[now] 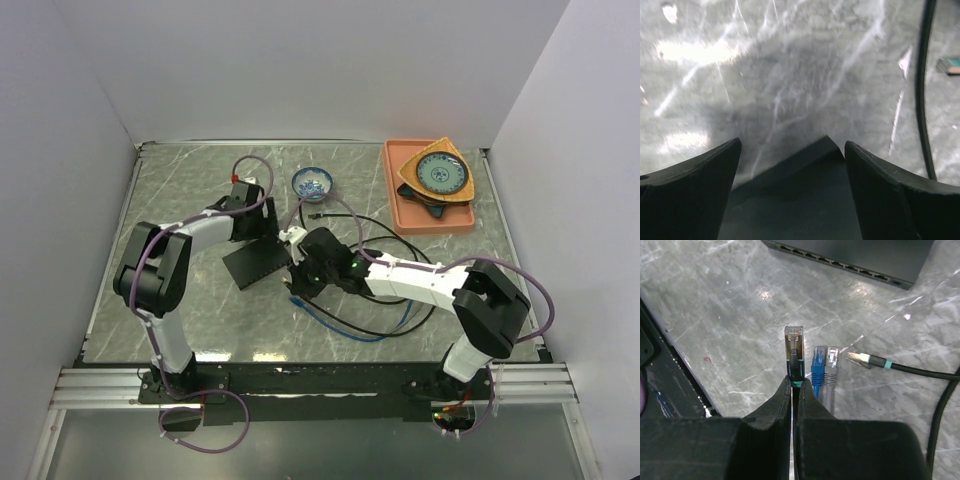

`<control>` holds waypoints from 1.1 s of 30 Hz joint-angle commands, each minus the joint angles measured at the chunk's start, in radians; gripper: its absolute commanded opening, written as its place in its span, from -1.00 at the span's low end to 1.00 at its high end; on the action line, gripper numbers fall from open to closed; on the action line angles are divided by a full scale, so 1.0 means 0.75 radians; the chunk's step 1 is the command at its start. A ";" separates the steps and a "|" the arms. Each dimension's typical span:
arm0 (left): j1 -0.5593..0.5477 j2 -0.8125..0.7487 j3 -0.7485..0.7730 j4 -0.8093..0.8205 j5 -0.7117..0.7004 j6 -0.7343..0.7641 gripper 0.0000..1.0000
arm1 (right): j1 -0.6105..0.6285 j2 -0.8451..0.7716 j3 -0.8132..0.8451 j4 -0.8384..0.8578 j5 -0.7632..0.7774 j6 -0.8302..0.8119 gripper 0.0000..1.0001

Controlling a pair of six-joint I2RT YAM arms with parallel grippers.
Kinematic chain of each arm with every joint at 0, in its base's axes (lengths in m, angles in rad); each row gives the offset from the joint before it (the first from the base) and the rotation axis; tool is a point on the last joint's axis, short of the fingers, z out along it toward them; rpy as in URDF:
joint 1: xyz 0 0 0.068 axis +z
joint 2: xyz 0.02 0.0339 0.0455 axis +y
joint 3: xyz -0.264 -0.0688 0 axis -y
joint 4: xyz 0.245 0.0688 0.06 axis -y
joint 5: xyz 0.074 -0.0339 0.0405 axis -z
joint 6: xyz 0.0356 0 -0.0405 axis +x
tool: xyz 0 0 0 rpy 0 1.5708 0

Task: Insert the plug into the switch port

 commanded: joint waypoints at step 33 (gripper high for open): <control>0.040 -0.522 -0.419 0.053 0.012 -0.132 0.97 | 0.213 0.268 0.238 -0.027 0.078 0.064 -1.00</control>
